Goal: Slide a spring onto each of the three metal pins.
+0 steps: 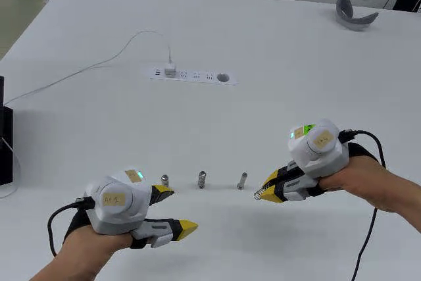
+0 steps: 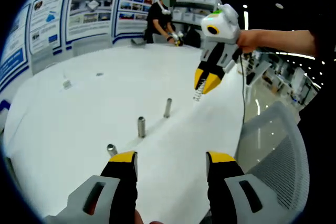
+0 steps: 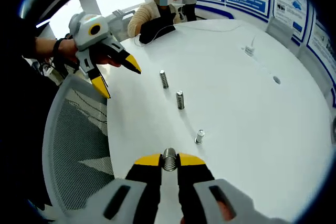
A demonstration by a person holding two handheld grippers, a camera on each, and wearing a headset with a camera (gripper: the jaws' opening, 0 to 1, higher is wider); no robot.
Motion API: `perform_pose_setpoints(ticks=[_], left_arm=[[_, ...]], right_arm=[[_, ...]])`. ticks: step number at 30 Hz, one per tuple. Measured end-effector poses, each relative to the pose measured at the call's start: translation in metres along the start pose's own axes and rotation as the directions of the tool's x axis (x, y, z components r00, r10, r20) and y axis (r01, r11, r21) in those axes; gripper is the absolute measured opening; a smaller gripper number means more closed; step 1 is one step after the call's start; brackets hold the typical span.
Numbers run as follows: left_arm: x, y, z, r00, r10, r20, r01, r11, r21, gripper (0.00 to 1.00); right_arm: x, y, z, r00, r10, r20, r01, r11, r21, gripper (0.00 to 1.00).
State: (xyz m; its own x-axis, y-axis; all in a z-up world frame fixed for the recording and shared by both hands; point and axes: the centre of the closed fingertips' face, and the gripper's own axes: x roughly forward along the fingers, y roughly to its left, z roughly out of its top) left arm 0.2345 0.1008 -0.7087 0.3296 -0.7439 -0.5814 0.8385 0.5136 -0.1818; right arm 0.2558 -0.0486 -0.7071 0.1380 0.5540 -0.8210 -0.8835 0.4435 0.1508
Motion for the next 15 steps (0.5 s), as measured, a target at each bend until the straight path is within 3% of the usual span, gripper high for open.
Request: perform_pose_setpoints(ticks=[15], left_arm=[[-0.018, 0.023, -0.012, 0.9967, 0.08, 0.009, -0.079, 0.993, -0.087, 0.61]], right_arm=[[0.01, -0.029, 0.011, 0.9989, -0.024, -0.041, 0.023, 0.999, -0.031, 0.12]])
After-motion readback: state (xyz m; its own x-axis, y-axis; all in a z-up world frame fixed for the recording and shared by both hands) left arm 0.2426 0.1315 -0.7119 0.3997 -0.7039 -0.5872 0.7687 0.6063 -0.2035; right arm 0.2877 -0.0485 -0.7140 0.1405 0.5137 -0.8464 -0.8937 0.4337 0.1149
